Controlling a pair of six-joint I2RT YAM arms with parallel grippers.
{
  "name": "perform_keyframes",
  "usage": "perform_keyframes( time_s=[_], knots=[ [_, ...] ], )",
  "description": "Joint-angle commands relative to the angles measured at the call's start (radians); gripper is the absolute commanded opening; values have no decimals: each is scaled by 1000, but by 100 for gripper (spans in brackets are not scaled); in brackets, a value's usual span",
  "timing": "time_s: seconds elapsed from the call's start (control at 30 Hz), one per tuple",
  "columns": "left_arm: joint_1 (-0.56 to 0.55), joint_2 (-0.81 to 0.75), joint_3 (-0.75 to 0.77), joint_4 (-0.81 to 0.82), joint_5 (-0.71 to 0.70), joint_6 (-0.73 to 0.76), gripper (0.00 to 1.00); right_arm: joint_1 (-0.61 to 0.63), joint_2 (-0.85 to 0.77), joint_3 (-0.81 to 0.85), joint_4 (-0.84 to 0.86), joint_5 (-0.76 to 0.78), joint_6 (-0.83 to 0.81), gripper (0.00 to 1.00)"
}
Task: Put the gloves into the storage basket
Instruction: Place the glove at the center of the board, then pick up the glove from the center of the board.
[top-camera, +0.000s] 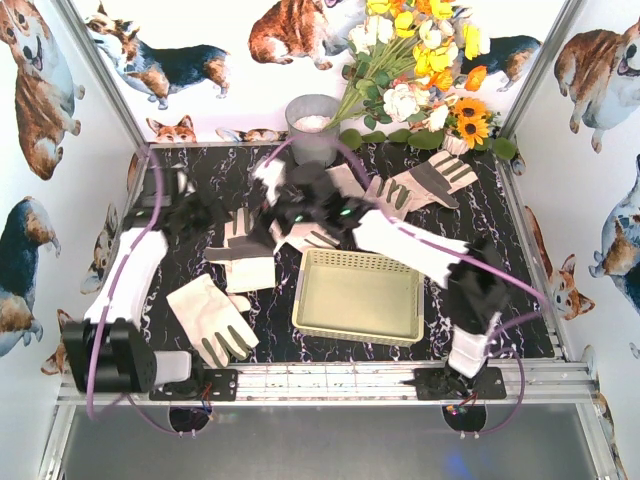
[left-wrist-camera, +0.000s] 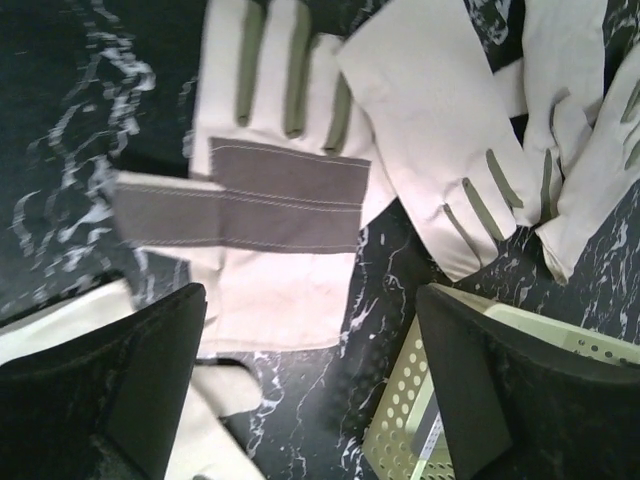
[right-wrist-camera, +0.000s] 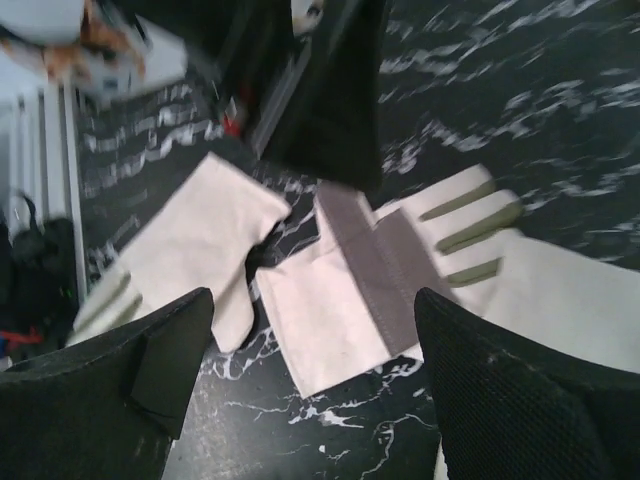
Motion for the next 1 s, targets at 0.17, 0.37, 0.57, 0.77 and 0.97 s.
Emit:
perform_keyframes(
  time_s=[0.17,0.37,0.57,0.77,0.97],
  knots=[
    [-188,349,257,113,-64,15,72,-229,-261,-64,-78,125,338,84],
    [-189,607,467,76,-46,71,62,-307,-376,-107,-242,196,371,84],
    [-188,816,663,24,31,119,59,-335,-500,-218,-245,258,396,84],
    [-182,967,810,-10,80,174,52,-348,-568,-295,-243,308,409,84],
    [-170,1041,869,-23,87,190,47,-354,-556,-272,-278,301,383,84]
  ],
)
